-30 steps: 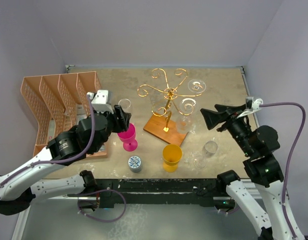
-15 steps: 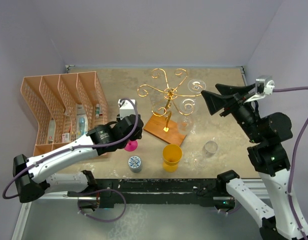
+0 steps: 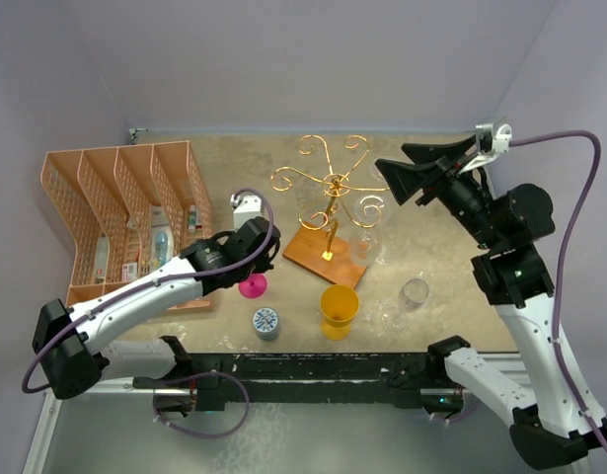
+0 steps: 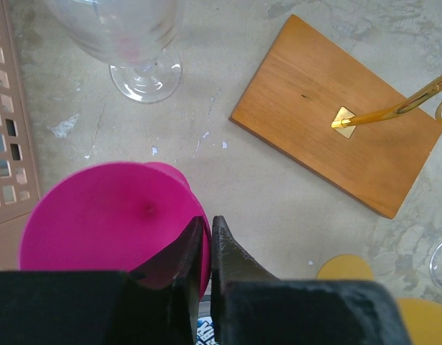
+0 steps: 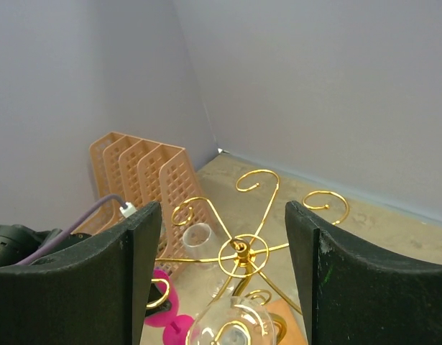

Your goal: Place the wine glass upside down on the wine glass rack

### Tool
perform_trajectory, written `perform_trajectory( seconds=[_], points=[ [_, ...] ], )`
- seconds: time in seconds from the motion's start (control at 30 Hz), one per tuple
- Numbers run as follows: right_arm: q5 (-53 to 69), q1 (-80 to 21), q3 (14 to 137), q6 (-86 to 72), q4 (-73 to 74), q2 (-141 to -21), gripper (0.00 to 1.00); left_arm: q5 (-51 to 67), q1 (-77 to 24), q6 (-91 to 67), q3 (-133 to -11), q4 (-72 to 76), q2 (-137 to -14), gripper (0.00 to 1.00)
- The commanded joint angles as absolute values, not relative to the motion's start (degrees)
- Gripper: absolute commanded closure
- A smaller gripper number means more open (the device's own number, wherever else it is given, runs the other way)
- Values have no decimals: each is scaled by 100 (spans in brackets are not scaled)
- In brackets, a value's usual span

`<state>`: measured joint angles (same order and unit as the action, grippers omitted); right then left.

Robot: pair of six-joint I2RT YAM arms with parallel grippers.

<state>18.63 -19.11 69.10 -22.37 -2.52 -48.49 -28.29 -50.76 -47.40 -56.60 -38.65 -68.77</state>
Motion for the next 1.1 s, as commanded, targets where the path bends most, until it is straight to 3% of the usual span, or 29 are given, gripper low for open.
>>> perform_trajectory(
  seconds=[0.0,0.37,0.7,0.83,1.07],
  points=[
    [2342,-1925,7034,-2351,-998,-4974,30,-2848,-5063,-4754,-5789,-3845,-6887,100],
    [2761,-1925,6869,-3623,-2189,-5116,29,-2945,-5062,-4758,-6900,-4538,-5994,100],
    [2878,-1957,6889,-4461,-3021,-5432,27,-4609,-5062,-4482,-8634,-5569,-5394,100],
    [2724,-2201,6929,-4564,-3362,-5670,25,-4868,-5062,-4138,-8813,-4754,-4987,100],
    [1714,-3014,7069,-4830,-3705,-6178,22,-4177,-5063,-3555,-8221,-1953,-4263,100]
  ],
)
